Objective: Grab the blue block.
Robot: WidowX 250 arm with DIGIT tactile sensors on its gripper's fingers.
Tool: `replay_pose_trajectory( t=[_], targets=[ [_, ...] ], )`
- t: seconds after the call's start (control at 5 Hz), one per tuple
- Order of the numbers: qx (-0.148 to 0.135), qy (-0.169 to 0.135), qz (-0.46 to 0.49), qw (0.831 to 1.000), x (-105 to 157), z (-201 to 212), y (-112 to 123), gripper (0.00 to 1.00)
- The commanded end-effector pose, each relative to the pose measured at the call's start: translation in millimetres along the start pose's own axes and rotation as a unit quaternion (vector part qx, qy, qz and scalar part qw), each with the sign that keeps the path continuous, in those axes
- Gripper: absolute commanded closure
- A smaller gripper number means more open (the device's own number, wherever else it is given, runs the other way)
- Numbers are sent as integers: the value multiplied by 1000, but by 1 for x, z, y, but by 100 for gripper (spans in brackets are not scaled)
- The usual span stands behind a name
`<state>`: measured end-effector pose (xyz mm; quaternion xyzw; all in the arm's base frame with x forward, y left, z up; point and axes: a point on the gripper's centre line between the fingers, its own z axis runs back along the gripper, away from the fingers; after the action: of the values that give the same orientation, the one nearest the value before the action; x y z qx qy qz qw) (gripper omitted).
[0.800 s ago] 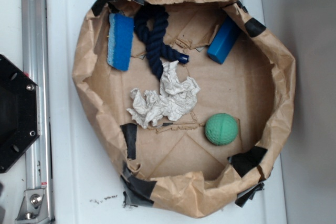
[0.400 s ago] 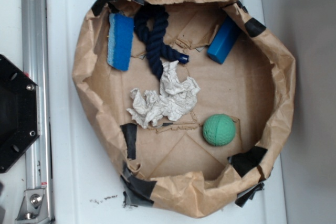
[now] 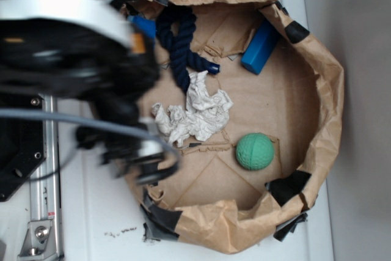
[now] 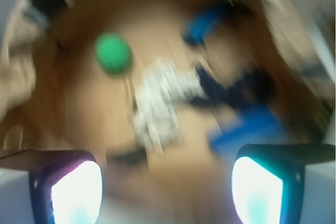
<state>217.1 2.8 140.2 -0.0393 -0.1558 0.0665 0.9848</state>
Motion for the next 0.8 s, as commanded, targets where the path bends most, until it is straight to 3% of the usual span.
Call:
replay_pose_trajectory(
  t=[0.0, 0.4, 0.6],
  targets=[
    [55, -14, 117, 992, 47, -55, 23, 0],
    [97, 9, 166, 981, 71, -104, 53, 0],
    [96, 14, 181, 979, 83, -107, 66, 0]
  ],
)
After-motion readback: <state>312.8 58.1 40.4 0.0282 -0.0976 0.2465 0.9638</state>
